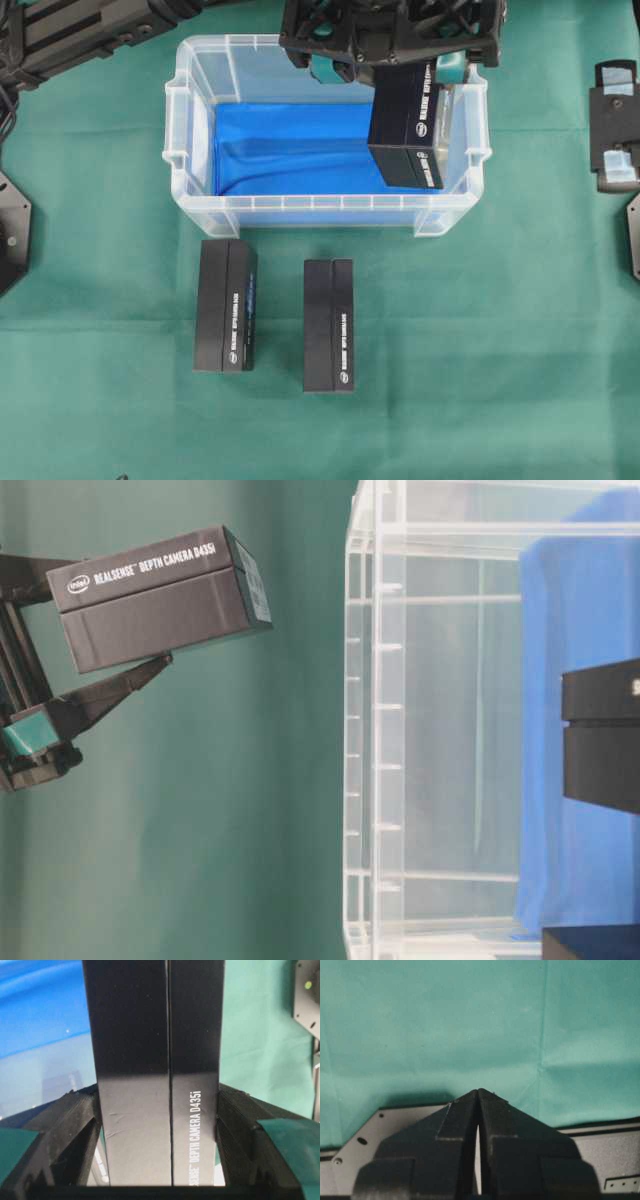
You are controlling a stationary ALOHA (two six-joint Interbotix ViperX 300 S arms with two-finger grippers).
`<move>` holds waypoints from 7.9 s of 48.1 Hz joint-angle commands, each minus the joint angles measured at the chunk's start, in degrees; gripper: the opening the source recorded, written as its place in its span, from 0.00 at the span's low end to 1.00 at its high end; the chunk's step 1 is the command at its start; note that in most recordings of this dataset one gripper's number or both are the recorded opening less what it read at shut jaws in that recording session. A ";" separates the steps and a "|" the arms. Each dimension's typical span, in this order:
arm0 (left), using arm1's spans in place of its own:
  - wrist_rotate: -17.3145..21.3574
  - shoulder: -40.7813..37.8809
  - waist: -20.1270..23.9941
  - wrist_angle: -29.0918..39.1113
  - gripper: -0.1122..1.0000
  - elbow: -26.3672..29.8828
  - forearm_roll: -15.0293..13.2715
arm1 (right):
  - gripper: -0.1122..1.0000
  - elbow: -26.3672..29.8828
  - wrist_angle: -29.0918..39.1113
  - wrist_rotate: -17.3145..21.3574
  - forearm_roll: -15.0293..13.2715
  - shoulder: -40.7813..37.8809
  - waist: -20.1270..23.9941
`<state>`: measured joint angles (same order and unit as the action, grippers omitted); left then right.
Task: Take the box out of the case with the left arm.
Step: 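Lift the gripped right box up out of the case, then carry the box forward and lower it onto the table right of the middle box, then open the left gripper, release the box, and retract left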
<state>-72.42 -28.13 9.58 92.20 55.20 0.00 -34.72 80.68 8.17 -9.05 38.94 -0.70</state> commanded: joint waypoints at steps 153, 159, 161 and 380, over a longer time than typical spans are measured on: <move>-28.04 5.19 -23.91 2.02 0.64 -0.18 4.31 | 0.10 0.62 -0.26 -0.18 -0.09 0.18 -0.09; -28.13 5.10 -23.91 2.02 0.64 -0.88 4.31 | 0.10 0.53 -0.26 -0.18 -0.09 0.18 0.00; -28.13 5.10 -23.82 2.02 0.64 -1.67 4.31 | 0.10 0.62 -0.26 -0.18 -0.09 0.18 0.00; -30.23 47.55 -27.77 -16.26 0.90 -70.40 4.83 | 0.10 -1.32 3.60 0.09 -0.09 3.69 0.00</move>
<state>-102.39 15.56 -17.49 76.11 -13.18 4.66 -36.74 83.76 8.09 -9.05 42.45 -0.70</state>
